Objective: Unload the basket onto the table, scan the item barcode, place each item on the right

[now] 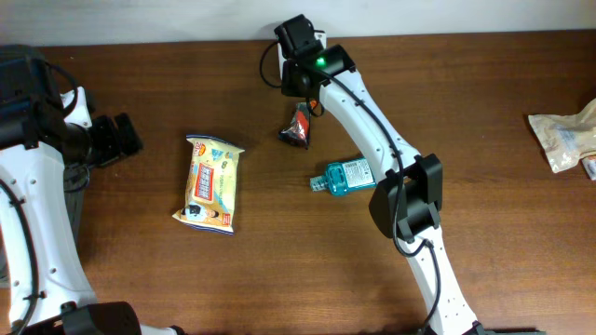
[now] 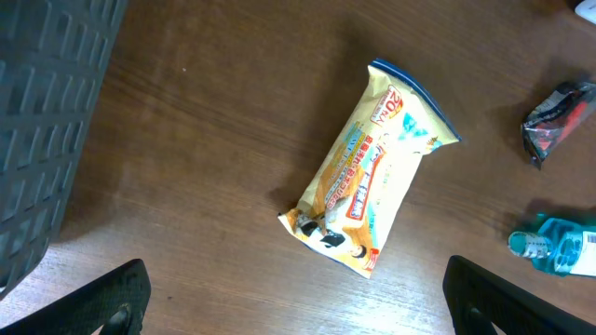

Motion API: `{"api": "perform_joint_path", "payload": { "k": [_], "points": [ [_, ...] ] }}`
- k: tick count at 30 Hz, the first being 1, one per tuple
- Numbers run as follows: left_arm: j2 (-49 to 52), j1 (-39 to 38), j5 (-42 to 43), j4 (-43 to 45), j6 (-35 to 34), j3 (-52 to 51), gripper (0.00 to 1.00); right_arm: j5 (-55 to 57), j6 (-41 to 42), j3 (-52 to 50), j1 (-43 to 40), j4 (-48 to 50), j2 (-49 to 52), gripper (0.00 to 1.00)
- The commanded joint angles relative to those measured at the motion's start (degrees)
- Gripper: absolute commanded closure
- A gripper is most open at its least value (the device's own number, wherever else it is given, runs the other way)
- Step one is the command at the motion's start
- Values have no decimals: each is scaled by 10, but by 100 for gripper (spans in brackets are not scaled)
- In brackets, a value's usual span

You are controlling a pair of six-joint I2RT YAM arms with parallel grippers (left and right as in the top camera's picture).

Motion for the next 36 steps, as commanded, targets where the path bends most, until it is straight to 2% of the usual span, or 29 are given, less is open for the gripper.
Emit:
{"api": "perform_joint_path", "payload": {
  "k": [1,4,7,9,16,19,22,23,26,31,36],
  "points": [
    [-8,2,5,1,-3,-2,1,-22,46,-46,7,-6,-16,33],
    [-8,2,5,1,-3,-2,1,-23,79,-118,10,25,-15,27],
    [-8,2,5,1,-3,-2,1,-23,78,-167,10,59,-15,25],
    [-8,2,5,1,-3,-2,1,-23,78,-199,11,82,-15,19],
    [-8,2,5,1,-3,-2,1,-23,78,-226,16,107,-15,9],
    [-8,2,5,1,-3,-2,1,-23,68,-226,16,107,-11,19],
    [-8,2,5,1,-3,-2,1,-24,25,-226,18,107,-2,25],
    [-8,2,5,1,-3,-2,1,-23,15,-226,19,100,1,35],
    [-8,2,5,1,-3,-2,1,-23,16,-226,23,94,2,46],
    [-8,2,5,1,-3,-2,1,33,15,-226,34,74,2,54],
    [-8,2,5,1,-3,-2,1,33,15,-224,34,68,1,61]
  ]
}}
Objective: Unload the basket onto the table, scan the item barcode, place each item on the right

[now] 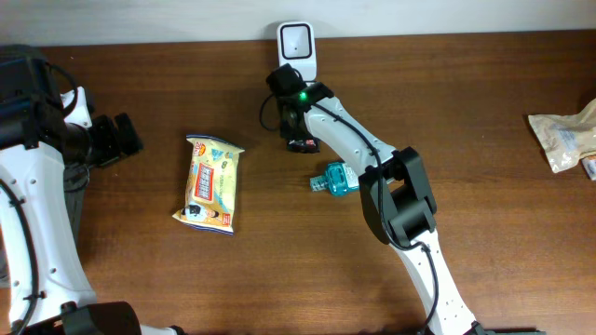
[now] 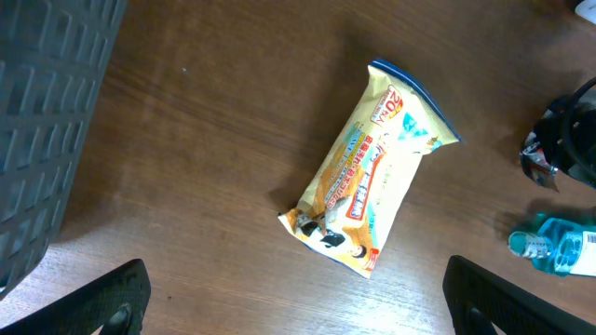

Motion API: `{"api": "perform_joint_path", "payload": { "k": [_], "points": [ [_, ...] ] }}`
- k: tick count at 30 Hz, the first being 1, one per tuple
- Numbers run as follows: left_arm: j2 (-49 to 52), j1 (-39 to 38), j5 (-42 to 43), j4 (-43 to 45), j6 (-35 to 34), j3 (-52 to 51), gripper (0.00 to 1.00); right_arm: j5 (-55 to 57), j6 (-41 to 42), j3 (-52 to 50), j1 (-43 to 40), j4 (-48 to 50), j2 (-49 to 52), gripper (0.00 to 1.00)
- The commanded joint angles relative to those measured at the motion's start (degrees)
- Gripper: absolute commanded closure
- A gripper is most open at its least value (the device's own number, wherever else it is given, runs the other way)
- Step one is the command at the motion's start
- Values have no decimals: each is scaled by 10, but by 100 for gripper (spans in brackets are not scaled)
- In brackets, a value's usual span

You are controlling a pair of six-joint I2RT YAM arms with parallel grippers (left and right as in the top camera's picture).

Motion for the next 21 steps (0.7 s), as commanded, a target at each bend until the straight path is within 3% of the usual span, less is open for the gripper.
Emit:
{"api": "perform_joint_path", "payload": {
  "k": [1,4,21],
  "points": [
    [-8,2,5,1,-3,-2,1,14,-2,-8,2,-12,7,62],
    [-8,2,5,1,-3,-2,1,14,-15,6,2,-16,0,67],
    [-8,2,5,1,-3,-2,1,14,-47,68,2,-63,-3,71]
  ]
}}
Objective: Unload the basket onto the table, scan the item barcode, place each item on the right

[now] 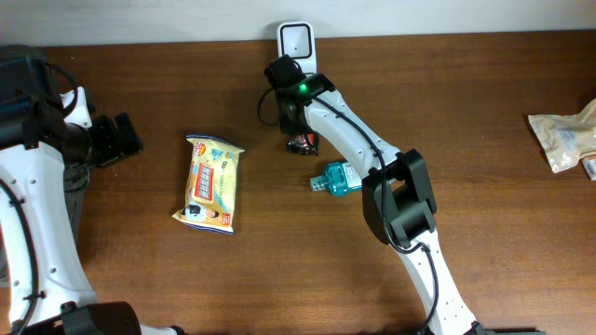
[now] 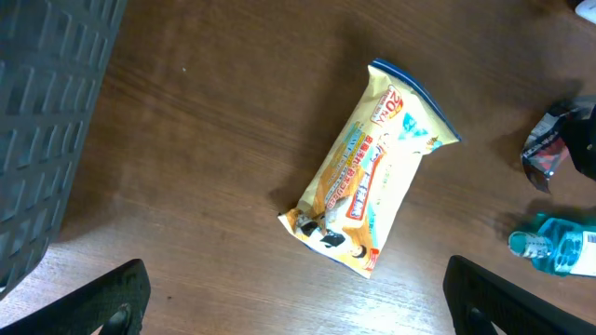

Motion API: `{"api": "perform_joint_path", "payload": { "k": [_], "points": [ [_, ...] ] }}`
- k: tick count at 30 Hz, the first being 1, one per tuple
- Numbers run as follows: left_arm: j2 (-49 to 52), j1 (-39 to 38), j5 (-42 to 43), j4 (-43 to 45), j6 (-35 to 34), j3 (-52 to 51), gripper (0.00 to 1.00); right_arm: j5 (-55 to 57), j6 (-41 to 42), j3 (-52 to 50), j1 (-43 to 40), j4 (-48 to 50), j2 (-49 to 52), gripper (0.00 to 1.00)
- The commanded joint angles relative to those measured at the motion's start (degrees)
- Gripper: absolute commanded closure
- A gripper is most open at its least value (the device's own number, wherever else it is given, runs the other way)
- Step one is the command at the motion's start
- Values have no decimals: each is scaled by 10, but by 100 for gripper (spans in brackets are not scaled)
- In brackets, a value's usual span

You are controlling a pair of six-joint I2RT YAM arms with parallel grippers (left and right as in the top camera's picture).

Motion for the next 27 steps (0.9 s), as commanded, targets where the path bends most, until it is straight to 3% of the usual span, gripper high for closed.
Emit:
{"api": "perform_joint_path", "payload": {
  "k": [1,5,7,9,15,21,27],
  "points": [
    [-8,2,5,1,-3,-2,1,10,-6,11,2,-3,0,67],
    [-8,2,5,1,-3,-2,1,14,-6,5,1,7,10,51],
    [-8,2,5,1,-3,-2,1,13,-6,5,2,7,17,51],
    [-8,2,5,1,-3,-2,1,12,-6,5,2,7,21,57],
    [-8,2,5,1,-3,-2,1,12,-6,5,2,9,36,58],
    [-8,2,5,1,-3,-2,1,14,-13,11,2,12,35,85],
    [-8,2,5,1,-3,-2,1,13,-16,31,2,6,35,87]
  ]
}}
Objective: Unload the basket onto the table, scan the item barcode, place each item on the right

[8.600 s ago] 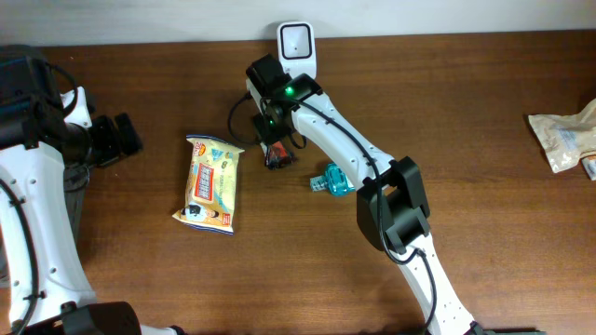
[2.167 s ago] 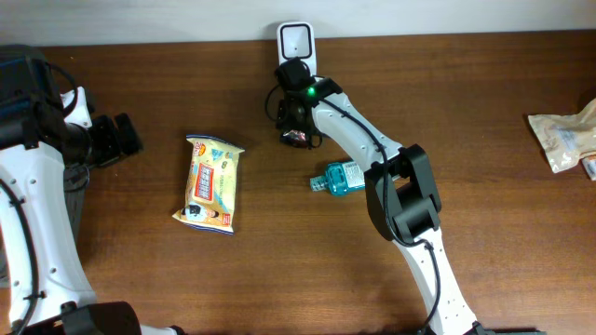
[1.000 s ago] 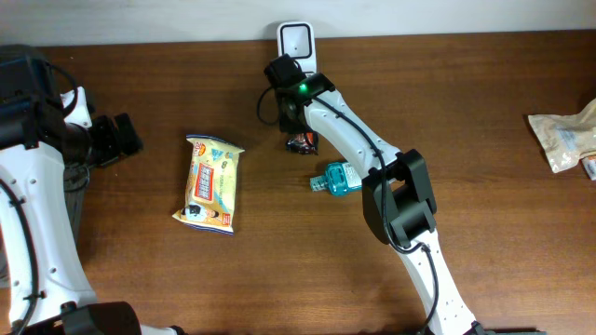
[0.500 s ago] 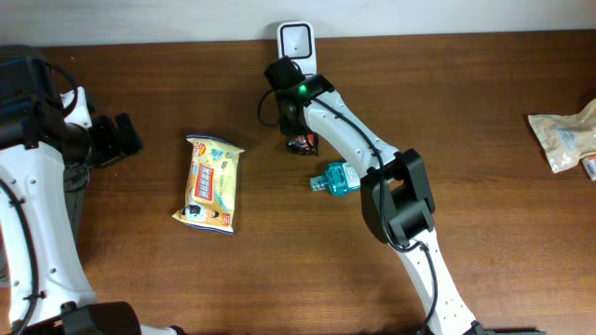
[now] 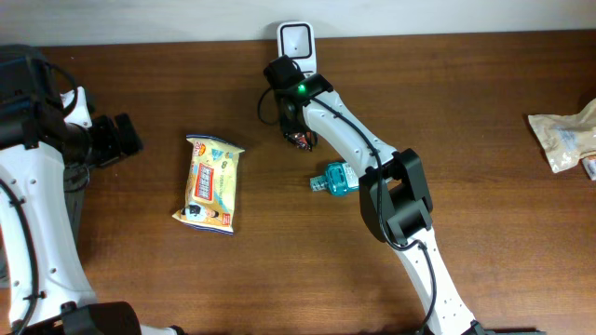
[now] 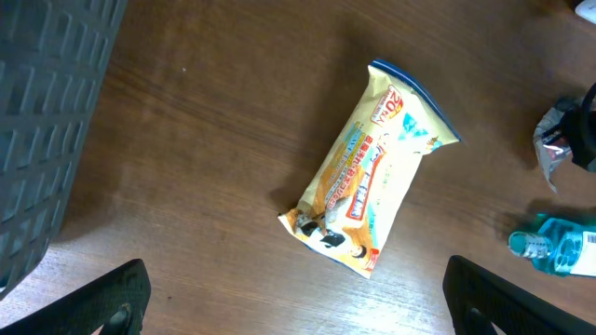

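Observation:
A small dark red-and-black packet (image 5: 300, 140) is tilted up just off the table in front of the white scanner (image 5: 296, 42) at the back edge. My right gripper (image 5: 295, 130) is shut on its upper end. In the left wrist view the packet (image 6: 551, 149) shows a silvery side at the far right, partly behind the right gripper's black body. My left gripper (image 5: 119, 140) stands open at the table's left side, with nothing between its fingertips (image 6: 112, 298). No barcode is readable.
A yellow snack bag (image 5: 212, 183) lies left of centre. A blue bottle (image 5: 337, 178) lies on its side beside the right arm. A dark mesh basket (image 6: 47, 121) is at the left. Pale bags (image 5: 563, 135) sit at the right edge.
The packet has come up a little and turned in my right gripper, now showing a silvery side to the left wrist camera. The left arm, snack bag and bottle have not moved.
At first my right gripper was over the scanner and the packet lay on the table in front of it. Then the gripper was down at the packet and stayed on it. Now the packet is tilted and slightly raised in its grip.

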Motion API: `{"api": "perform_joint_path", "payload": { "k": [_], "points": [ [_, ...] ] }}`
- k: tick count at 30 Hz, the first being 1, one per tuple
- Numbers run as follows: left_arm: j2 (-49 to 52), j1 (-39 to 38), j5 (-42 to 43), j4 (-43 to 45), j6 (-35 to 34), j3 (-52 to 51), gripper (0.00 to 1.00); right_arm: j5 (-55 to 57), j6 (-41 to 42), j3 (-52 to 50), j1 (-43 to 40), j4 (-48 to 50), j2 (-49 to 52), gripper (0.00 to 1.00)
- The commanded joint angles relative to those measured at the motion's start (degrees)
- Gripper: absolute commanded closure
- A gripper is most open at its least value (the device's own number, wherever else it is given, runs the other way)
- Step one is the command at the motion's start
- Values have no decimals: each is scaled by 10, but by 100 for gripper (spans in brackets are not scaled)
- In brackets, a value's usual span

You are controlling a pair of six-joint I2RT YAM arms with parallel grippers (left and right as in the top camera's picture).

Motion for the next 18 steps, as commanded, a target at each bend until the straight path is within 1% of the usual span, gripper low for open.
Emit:
{"api": "perform_joint_path", "payload": {
  "k": [1,4,6,10,15,18],
  "points": [
    [-8,2,5,1,-3,-2,1,-4,-5,13,2,-8,13,87],
    [-8,2,5,1,-3,-2,1,-4,-7,23,2,-10,13,87],
    [-8,2,5,1,-3,-2,1,-4,-9,31,2,-11,13,92],
    [-8,2,5,1,-3,-2,1,-4,-9,45,2,-13,13,96],
    [-8,2,5,1,-3,-2,1,-4,-9,49,2,-13,13,96],
    [-8,2,5,1,-3,-2,1,-3,-25,57,2,-13,13,96]
  ]
}}
